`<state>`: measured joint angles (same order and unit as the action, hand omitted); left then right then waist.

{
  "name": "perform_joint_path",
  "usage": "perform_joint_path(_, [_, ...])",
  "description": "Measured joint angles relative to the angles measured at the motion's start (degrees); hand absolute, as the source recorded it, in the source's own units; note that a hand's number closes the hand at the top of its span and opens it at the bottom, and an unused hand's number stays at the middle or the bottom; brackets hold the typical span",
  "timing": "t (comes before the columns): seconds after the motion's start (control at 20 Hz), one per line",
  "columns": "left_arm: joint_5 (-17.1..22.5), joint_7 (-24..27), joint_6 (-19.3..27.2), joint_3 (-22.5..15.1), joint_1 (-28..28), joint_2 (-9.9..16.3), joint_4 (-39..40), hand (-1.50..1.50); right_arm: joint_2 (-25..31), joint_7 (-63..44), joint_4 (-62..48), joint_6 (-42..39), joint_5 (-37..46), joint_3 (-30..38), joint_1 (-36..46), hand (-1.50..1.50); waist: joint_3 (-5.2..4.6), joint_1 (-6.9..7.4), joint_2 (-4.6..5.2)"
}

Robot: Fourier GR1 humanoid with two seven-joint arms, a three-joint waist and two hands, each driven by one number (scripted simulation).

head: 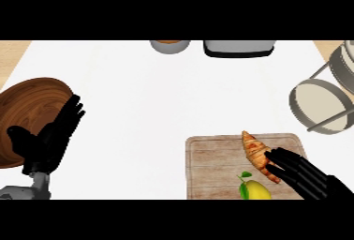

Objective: Pick the lemon from the cutting board and place it in the tiered basket

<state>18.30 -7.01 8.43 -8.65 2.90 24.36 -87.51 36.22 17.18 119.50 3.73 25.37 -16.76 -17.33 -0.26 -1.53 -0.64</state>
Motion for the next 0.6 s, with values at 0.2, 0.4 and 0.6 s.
perform_joint_path(0.2, [-0.09, 0.64, -0.23, 0.22, -1.38, 0.19, -0.65, 0.00, 9.29, -6.62, 6.09, -5.96, 8.61, 0.03, -3.30, -1.50, -0.13, -0.12, -0.07])
perform_joint_path(0.4, [0.44, -0.49, -0.55, 0.94, -1.09, 0.64, -1.60, 0.00, 14.35, -15.40, 13.17, -13.02, 14.01, -2.93, -6.66, -1.50, -0.08, -0.01, 0.06])
perform_joint_path(0.6, [-0.08, -0.48, -0.81, 0.93, -0.44, -0.11, -0.78, 0.00, 13.15, -24.12, 14.14, -16.63, 14.83, -8.87, -5.69, -1.50, 0.05, 0.48, 0.29])
